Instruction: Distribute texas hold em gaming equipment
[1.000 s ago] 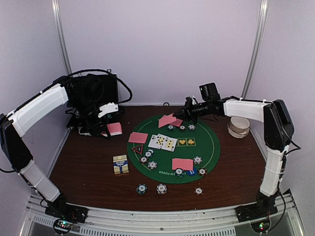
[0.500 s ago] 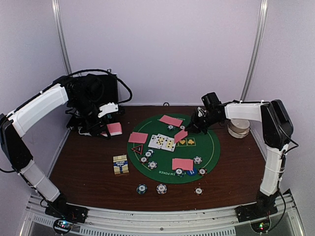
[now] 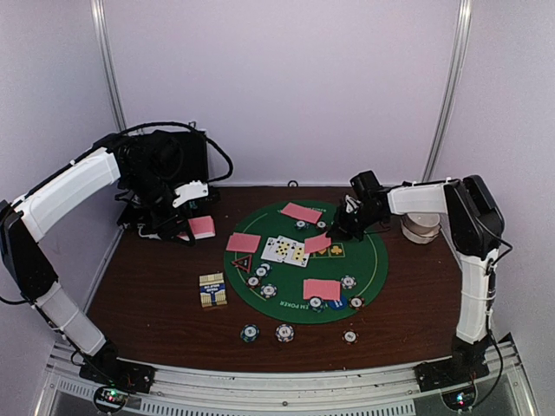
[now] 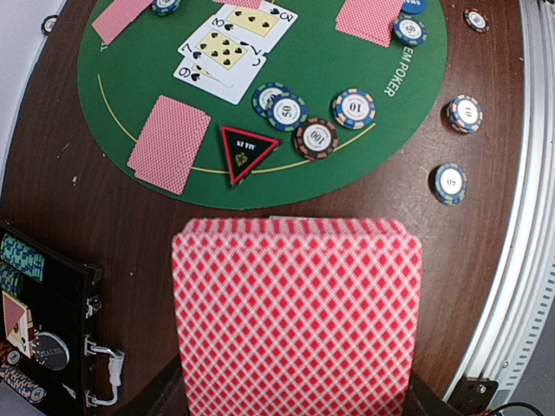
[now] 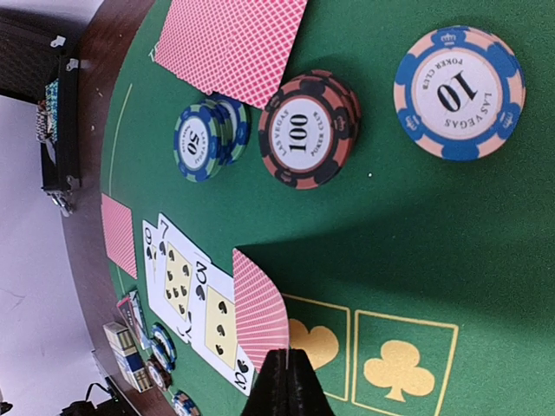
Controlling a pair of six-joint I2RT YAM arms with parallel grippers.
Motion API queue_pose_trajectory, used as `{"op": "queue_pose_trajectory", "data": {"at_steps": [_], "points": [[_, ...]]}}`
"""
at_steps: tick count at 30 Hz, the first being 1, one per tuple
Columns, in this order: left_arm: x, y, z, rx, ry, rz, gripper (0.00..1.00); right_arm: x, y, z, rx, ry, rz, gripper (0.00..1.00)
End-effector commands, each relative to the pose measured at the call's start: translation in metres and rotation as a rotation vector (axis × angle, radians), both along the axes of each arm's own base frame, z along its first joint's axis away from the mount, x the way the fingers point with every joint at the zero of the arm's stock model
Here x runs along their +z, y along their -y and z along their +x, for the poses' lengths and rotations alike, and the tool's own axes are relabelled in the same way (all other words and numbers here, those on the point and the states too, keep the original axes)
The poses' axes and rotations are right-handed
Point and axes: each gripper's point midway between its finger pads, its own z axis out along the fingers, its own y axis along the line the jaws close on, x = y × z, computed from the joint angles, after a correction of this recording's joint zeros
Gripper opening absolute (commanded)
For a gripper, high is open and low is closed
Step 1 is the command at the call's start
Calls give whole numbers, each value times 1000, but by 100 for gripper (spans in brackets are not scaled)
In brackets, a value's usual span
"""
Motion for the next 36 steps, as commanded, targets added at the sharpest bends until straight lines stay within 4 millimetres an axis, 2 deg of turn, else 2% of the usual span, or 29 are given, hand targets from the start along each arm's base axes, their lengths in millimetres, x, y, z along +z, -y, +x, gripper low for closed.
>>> {"op": "queue_pose_trajectory", "data": {"at_steps": [1,3,5,10,12,16,20,24,29,32,36], "points": [[13,0,0,-5,41,-29,0,2,9,16,2,58,-72,0],[13,0,0,-5,42,-29,0,0,12,16,7,56,-102,2],[14,0,0,-5,42,-31,0,2,14,16,16,62,-117,9],[14,0,0,-4,41,-31,0,9,17,17,34,72,-149,39],[15,0,0,-6,43,-33,0,16,17,17,41,84,-154,48],[14,0,-1,-6,40,-33,0,31,24,15,39,107,-186,52],[14,1,-1,-8,37,-35,0,63,17,9,20,143,-132,59],[15,2,0,-8,38,-39,0,104,-24,-7,41,180,20,70],[14,3,2,-6,36,-43,0,153,-97,-38,111,199,268,83],[13,5,4,-1,35,-49,0,174,-141,-60,168,181,393,87],[13,6,6,1,41,-55,0,186,-190,-89,248,139,489,90]]}}
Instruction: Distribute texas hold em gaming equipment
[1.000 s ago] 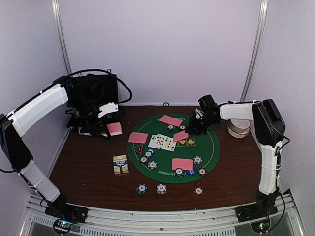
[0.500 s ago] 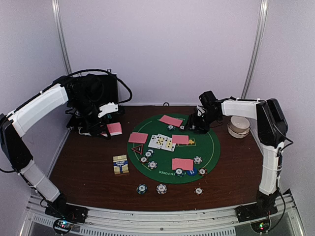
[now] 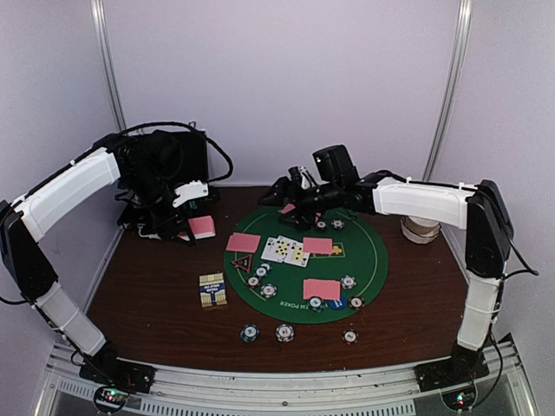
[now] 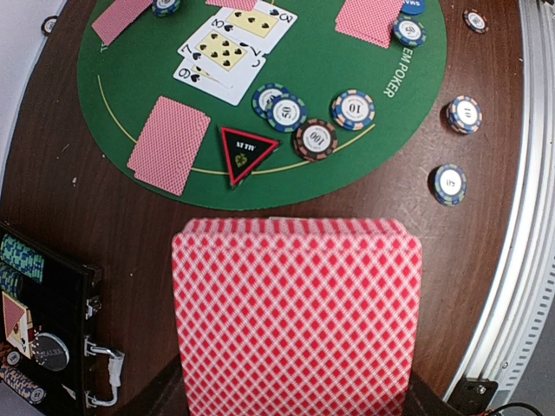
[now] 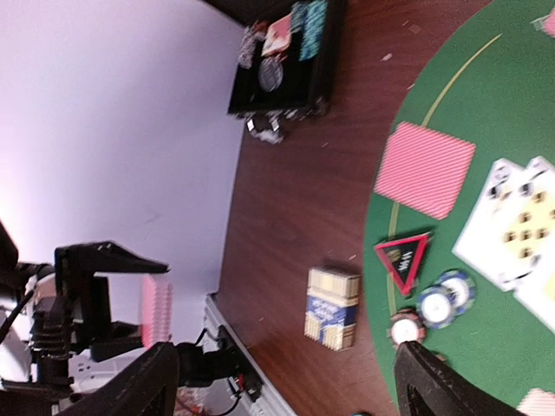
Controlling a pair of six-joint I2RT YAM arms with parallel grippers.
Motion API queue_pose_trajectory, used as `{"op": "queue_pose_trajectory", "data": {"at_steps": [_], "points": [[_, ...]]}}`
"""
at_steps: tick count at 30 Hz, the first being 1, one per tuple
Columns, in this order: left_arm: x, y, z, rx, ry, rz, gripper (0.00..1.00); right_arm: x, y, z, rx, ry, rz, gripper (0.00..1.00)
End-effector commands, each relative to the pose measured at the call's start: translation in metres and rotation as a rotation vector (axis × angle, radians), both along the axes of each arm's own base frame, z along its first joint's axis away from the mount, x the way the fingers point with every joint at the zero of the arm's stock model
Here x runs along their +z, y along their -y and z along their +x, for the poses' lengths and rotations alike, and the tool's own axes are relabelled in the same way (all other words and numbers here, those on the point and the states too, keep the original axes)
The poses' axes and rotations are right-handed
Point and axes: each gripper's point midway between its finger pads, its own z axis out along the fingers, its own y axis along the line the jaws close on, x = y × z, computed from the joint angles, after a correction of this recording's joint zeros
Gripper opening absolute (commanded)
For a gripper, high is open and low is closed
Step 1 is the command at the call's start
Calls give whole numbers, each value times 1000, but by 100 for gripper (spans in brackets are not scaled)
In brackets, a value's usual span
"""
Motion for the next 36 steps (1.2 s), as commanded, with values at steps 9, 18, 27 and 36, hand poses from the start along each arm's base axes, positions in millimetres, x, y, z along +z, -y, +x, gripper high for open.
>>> {"op": "queue_pose_trajectory", "data": {"at_steps": [9,18,27,36], "points": [[15,8,8,0,44,-60,0,36,-108,-55,201,-109,281,93],[16,9,7,-3,44,-65,0,34,-131,-65,254,-145,318,92],[17,9,8,-4,48,-65,0,24,-156,-78,312,-184,320,89],[18,9,6,-6,47,-70,0,10,-170,-77,321,-208,293,86]]}}
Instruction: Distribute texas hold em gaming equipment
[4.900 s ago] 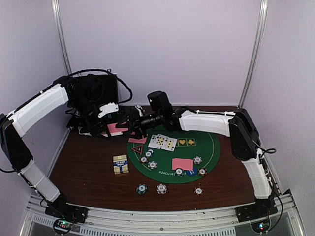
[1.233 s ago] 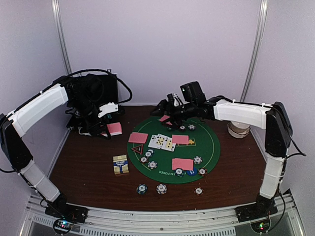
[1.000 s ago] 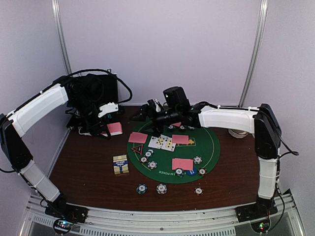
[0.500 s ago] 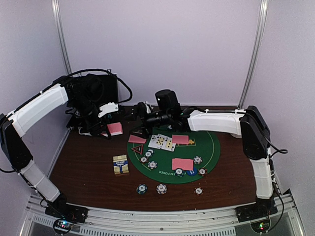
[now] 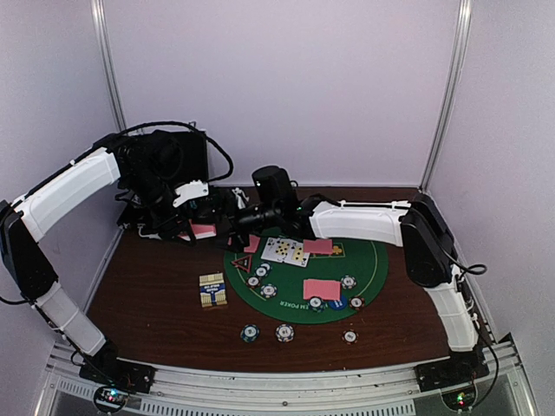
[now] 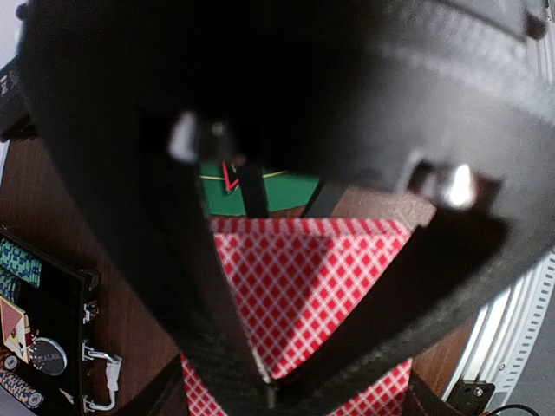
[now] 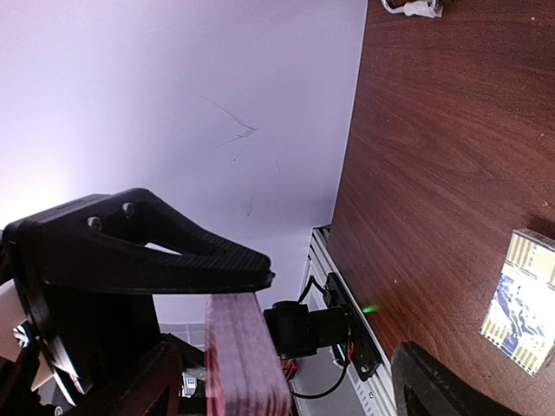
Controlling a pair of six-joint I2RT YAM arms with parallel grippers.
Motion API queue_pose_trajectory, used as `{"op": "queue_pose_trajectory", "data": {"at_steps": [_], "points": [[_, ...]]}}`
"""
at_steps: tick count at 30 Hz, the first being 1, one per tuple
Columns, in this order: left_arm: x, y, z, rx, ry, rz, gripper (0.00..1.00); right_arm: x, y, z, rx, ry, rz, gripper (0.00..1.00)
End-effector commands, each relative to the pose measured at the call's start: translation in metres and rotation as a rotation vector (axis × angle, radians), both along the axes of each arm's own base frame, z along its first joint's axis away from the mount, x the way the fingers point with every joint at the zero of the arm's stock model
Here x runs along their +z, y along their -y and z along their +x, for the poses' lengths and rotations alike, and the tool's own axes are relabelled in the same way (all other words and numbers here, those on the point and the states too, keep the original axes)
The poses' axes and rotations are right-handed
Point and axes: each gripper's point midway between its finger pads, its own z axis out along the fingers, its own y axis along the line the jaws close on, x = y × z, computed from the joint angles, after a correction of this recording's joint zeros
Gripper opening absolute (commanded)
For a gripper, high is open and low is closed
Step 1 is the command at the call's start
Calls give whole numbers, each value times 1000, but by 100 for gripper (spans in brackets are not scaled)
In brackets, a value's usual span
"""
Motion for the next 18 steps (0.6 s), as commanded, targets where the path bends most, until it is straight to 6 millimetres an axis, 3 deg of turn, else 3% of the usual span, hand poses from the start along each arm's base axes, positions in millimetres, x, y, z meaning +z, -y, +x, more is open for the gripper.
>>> {"op": "queue_pose_trajectory", "data": {"at_steps": [1,9,18], "points": [[17,6,7,1,54,-54,0,5,-7,0,15,3,4,86],[19,5,7,-1,63,-53,0,-6,-3,2,22,12,-41,80],[19,4,6,-2,65,-48,0,-15,27,9,-1,-6,-88,62]]}}
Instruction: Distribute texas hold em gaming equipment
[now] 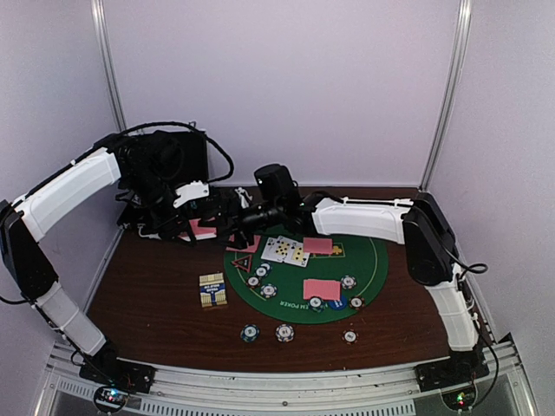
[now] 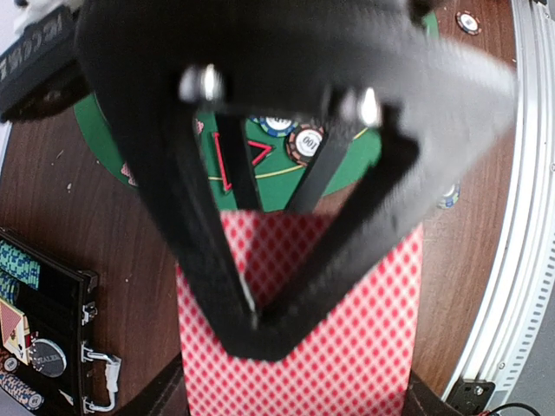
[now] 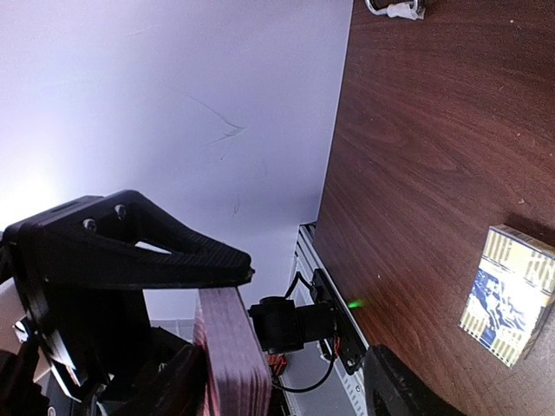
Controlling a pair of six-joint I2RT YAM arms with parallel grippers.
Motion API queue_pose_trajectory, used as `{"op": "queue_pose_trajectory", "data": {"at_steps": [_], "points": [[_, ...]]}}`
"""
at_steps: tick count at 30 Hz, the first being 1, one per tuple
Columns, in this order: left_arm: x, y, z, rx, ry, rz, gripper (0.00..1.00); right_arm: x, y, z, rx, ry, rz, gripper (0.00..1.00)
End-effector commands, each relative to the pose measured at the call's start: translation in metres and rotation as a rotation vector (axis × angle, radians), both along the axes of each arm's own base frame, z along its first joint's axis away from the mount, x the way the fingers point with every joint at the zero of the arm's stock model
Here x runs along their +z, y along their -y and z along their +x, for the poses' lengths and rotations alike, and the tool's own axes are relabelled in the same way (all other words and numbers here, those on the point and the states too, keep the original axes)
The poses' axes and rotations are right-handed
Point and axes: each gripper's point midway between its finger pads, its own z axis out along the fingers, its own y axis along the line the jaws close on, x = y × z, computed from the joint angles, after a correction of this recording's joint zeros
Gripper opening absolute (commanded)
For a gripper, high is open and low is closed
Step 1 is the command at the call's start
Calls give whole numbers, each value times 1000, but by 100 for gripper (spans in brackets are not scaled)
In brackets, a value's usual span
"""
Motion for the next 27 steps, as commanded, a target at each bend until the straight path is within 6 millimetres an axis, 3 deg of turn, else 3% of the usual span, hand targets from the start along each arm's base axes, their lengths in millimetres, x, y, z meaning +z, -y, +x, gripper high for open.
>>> {"op": "queue_pose_trajectory", "data": {"at_steps": [1,11,22,27], "points": [[19,4,7,0,68,-49,0,-4,23,5,-13,-14,-40,60],[18,3,7,3,68,-41,0,20,38,6,-27,1,-11,37],[14,0,8,6,74,-25,0,53,55,14,-60,-10,78,5],[11,-2,9,6,80,-11,0,61,73,23,-92,-14,99,0]]}}
